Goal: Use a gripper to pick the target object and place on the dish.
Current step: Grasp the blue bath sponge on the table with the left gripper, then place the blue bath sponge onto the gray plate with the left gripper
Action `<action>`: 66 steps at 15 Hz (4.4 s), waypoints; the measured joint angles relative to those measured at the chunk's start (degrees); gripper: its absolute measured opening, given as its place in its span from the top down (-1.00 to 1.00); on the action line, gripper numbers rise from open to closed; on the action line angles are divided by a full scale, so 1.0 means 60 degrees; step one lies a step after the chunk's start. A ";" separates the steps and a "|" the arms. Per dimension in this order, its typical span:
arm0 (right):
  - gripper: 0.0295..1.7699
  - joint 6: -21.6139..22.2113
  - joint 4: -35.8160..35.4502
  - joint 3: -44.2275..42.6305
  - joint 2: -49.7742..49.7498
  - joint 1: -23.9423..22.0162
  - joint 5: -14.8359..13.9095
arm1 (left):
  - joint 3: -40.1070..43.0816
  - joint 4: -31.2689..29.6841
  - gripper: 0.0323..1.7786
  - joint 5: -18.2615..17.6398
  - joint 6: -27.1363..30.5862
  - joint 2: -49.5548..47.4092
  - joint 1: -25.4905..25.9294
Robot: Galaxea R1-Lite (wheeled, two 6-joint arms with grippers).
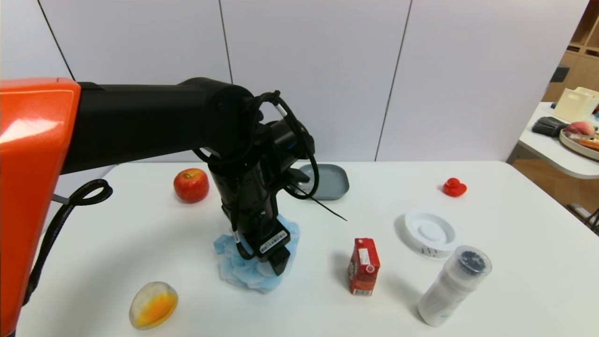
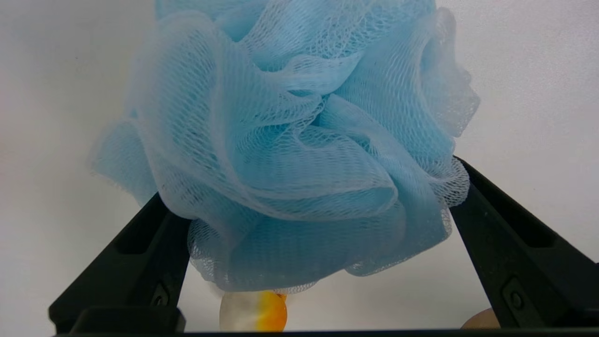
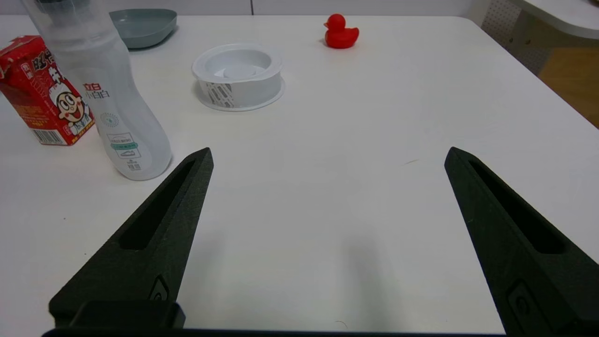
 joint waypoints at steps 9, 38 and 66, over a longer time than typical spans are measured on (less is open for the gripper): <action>-0.93 0.0004 0.0004 0.0000 0.0000 0.0004 0.0000 | 0.0666 -0.1034 -0.90 0.0033 0.0063 0.0496 0.0161; -0.93 0.0004 0.0000 0.0000 0.0000 0.0000 0.0000 | 0.0880 -0.2083 0.13 -0.0098 -0.0254 -0.1692 0.1140; -0.93 0.0004 0.0000 0.0000 0.0000 0.0000 0.0000 | -0.0421 -1.2136 0.17 -0.3375 0.0309 0.3464 0.1349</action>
